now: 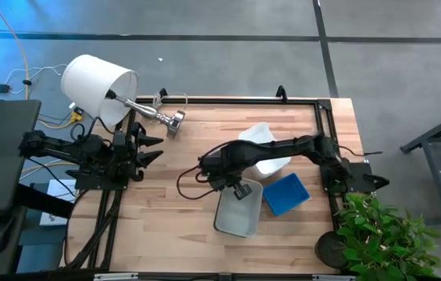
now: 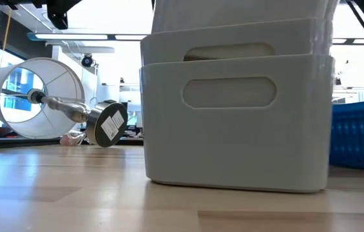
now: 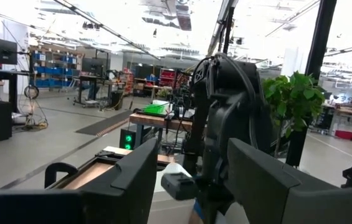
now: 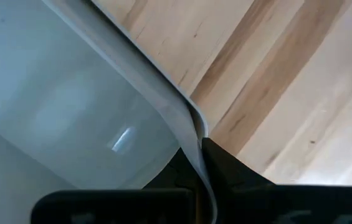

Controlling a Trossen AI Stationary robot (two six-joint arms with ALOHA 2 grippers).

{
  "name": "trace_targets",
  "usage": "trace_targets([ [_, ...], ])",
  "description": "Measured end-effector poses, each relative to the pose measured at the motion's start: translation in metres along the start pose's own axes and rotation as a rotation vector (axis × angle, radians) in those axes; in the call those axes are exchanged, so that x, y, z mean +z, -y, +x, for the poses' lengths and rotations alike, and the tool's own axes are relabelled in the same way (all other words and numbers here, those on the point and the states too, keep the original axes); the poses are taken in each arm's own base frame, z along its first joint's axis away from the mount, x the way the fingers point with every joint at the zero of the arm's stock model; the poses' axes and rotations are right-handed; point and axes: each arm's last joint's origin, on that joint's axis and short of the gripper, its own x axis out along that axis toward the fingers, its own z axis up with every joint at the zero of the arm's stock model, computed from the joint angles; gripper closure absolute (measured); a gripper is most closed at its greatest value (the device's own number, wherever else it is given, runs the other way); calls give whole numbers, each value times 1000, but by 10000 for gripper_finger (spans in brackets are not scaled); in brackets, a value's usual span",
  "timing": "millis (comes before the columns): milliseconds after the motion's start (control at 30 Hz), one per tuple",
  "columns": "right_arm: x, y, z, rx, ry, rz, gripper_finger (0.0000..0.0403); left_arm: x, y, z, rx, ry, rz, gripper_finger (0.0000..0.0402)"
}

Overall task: Stack baskets by color
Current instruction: Stack the bottom gray bin on top of the gray bin

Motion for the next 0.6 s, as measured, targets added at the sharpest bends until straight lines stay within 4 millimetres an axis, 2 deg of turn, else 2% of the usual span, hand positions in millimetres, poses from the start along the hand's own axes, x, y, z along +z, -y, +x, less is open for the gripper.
trace_targets([
  [300,2,6,24,33,-49,11,403,0,0,0,0,-2,1,218],
  [600,1,11,27,34,-43,41,402,0,0,0,0,-4,1,218],
])
